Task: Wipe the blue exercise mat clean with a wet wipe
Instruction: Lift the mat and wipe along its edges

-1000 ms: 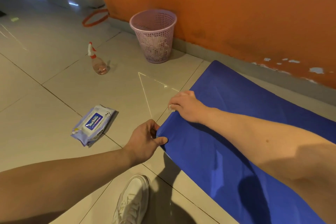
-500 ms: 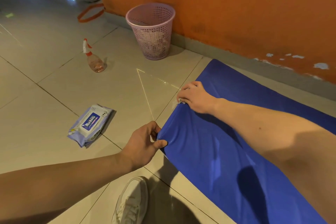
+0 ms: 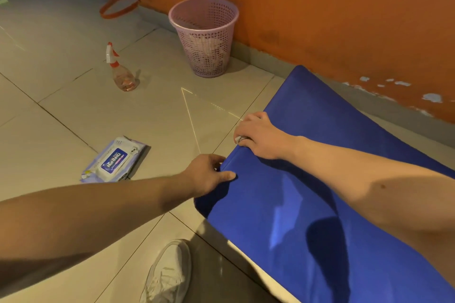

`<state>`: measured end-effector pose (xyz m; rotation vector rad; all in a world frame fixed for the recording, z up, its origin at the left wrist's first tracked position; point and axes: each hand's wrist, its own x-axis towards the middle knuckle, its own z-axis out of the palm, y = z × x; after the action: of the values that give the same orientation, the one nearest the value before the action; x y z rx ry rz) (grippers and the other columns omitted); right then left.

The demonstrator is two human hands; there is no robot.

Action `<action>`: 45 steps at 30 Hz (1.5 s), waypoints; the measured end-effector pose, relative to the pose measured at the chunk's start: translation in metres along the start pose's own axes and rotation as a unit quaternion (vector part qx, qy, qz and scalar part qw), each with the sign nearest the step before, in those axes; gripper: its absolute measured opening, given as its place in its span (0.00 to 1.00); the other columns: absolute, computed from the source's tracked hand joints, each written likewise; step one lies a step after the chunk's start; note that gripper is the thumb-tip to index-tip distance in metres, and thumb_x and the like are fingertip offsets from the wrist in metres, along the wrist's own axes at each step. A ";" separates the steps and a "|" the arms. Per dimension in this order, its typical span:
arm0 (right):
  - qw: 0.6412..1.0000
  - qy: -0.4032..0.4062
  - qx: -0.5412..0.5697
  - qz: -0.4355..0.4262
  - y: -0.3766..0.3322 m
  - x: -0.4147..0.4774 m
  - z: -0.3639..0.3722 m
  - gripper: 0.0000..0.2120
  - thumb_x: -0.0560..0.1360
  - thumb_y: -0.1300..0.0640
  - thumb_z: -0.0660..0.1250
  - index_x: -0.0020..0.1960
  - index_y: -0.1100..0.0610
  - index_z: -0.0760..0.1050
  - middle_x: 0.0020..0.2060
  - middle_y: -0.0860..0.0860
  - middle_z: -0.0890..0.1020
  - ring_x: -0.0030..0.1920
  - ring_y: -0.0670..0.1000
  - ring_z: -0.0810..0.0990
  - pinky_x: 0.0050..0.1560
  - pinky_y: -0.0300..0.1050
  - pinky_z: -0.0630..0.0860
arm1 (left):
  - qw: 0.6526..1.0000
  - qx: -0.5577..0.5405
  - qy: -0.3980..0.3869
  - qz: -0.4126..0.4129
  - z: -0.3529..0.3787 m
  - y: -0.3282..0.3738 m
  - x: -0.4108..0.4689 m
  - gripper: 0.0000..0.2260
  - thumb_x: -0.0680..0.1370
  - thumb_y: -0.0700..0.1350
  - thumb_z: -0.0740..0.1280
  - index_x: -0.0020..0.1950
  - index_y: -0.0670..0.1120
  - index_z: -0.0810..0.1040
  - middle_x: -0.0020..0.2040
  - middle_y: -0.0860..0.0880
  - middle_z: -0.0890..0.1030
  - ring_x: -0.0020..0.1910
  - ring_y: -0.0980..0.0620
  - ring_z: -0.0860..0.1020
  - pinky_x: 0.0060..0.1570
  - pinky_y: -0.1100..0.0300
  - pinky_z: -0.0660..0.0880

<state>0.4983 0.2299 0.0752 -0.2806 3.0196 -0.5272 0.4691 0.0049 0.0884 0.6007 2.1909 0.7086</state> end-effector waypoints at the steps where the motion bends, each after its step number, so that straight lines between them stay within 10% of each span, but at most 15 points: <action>1: 1.000 0.008 0.001 -0.002 0.000 -0.001 0.000 0.08 0.82 0.56 0.61 0.48 0.47 0.77 0.45 0.43 0.79 0.56 0.47 0.68 0.69 0.50 0.56 | 1.000 0.007 -0.003 0.003 0.001 0.006 0.006 0.21 0.76 0.54 0.73 0.65 0.46 0.79 0.56 0.47 0.83 0.53 0.47 0.82 0.57 0.53 0.79; 8: 0.999 0.024 -0.040 -0.025 0.023 -0.016 0.003 0.19 0.83 0.47 0.52 0.55 0.48 0.82 0.52 0.39 0.81 0.63 0.47 0.69 0.71 0.50 0.53 | 0.990 0.076 0.040 0.108 0.010 0.007 0.011 0.04 0.76 0.47 0.71 0.49 0.50 0.83 0.41 0.52 0.83 0.44 0.48 0.80 0.54 0.48 0.77; 14: 0.990 0.044 -0.079 0.105 0.059 -0.005 -0.032 0.15 0.86 0.55 0.57 0.58 0.51 0.82 0.63 0.46 0.79 0.73 0.48 0.63 0.72 0.50 0.47 | 0.976 0.078 0.068 0.192 0.009 0.010 0.002 0.11 0.79 0.48 0.71 0.61 0.53 0.82 0.49 0.53 0.83 0.50 0.49 0.77 0.58 0.51 0.72; 18: 0.995 0.080 -0.055 -0.014 0.028 -0.012 -0.006 0.14 0.83 0.64 0.61 0.50 0.53 0.84 0.59 0.49 0.82 0.68 0.45 0.65 0.70 0.46 0.50 | 0.973 0.094 0.076 0.199 0.011 -0.004 0.004 0.09 0.78 0.50 0.71 0.58 0.52 0.83 0.47 0.51 0.82 0.48 0.49 0.76 0.56 0.49 0.73; 22: 0.995 0.050 -0.014 -0.083 0.011 -0.024 0.014 0.16 0.83 0.53 0.55 0.50 0.51 0.82 0.50 0.43 0.82 0.64 0.47 0.73 0.71 0.50 0.57 | 0.965 0.099 0.084 0.226 0.015 -0.017 0.011 0.12 0.77 0.56 0.68 0.55 0.52 0.82 0.43 0.53 0.80 0.47 0.49 0.75 0.54 0.47 0.73; 29: 0.995 0.050 -0.074 0.043 0.069 -0.009 -0.029 0.14 0.85 0.53 0.58 0.52 0.53 0.82 0.50 0.42 0.79 0.64 0.51 0.72 0.72 0.53 0.51 | 0.954 0.088 0.071 0.276 0.012 -0.019 0.019 0.24 0.76 0.68 0.60 0.62 0.55 0.81 0.44 0.57 0.80 0.47 0.53 0.76 0.51 0.53 0.73; 38: 0.999 0.036 -0.028 0.019 0.056 -0.011 -0.026 0.08 0.82 0.52 0.62 0.51 0.51 0.80 0.45 0.45 0.78 0.56 0.45 0.66 0.72 0.53 0.53 | 0.986 0.154 -0.030 0.062 0.004 -0.027 0.030 0.12 0.77 0.50 0.70 0.60 0.55 0.79 0.51 0.56 0.82 0.54 0.51 0.78 0.65 0.49 0.70; 45: 0.989 0.089 -0.118 0.000 0.035 -0.017 -0.025 0.12 0.81 0.50 0.59 0.47 0.51 0.80 0.42 0.44 0.78 0.53 0.52 0.71 0.64 0.53 0.59 | 0.997 -0.035 -0.016 0.060 0.001 0.039 0.057 0.22 0.67 0.63 0.75 0.55 0.52 0.82 0.48 0.52 0.85 0.47 0.49 0.83 0.53 0.50 0.80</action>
<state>0.5071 0.2735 0.0872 -0.2576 3.2579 -0.2016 0.4421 0.0687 0.0842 0.7069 2.1047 0.8306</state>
